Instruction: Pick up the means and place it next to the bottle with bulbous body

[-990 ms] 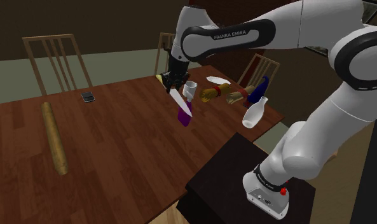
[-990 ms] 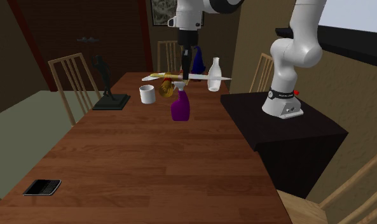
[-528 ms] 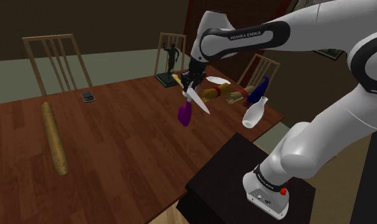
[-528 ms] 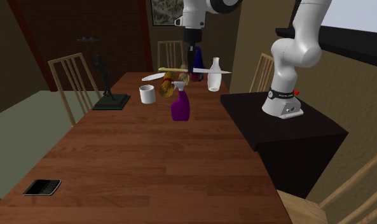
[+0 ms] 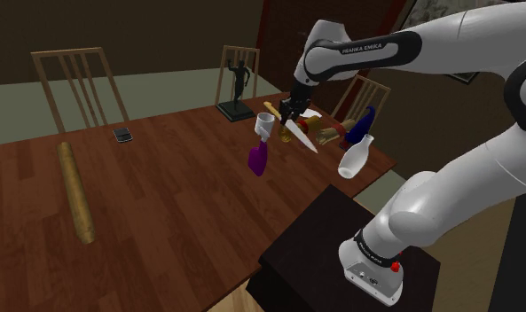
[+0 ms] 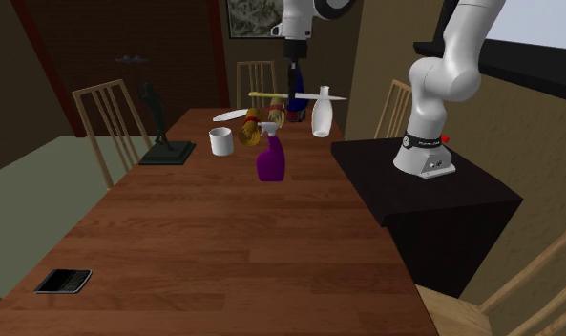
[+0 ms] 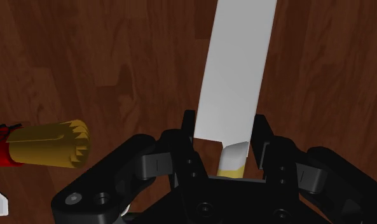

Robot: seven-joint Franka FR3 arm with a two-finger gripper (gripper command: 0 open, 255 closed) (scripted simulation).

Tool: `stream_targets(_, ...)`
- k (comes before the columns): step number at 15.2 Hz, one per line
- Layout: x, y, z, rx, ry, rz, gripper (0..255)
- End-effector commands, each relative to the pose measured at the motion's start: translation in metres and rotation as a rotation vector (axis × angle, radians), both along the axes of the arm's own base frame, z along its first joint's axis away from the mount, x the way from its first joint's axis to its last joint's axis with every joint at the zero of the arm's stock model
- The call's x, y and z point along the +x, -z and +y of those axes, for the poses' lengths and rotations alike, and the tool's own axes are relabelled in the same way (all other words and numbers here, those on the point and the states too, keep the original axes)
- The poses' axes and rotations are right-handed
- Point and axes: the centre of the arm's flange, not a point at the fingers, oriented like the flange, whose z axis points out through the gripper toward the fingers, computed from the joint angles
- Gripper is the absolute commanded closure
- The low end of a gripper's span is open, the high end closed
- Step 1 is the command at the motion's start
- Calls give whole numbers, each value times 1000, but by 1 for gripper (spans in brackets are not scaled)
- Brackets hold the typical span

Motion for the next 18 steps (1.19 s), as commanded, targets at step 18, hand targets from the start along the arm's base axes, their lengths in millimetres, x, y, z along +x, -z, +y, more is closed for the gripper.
stream_targets(18, -96, -2, -245, 0, -2, 0, 255)
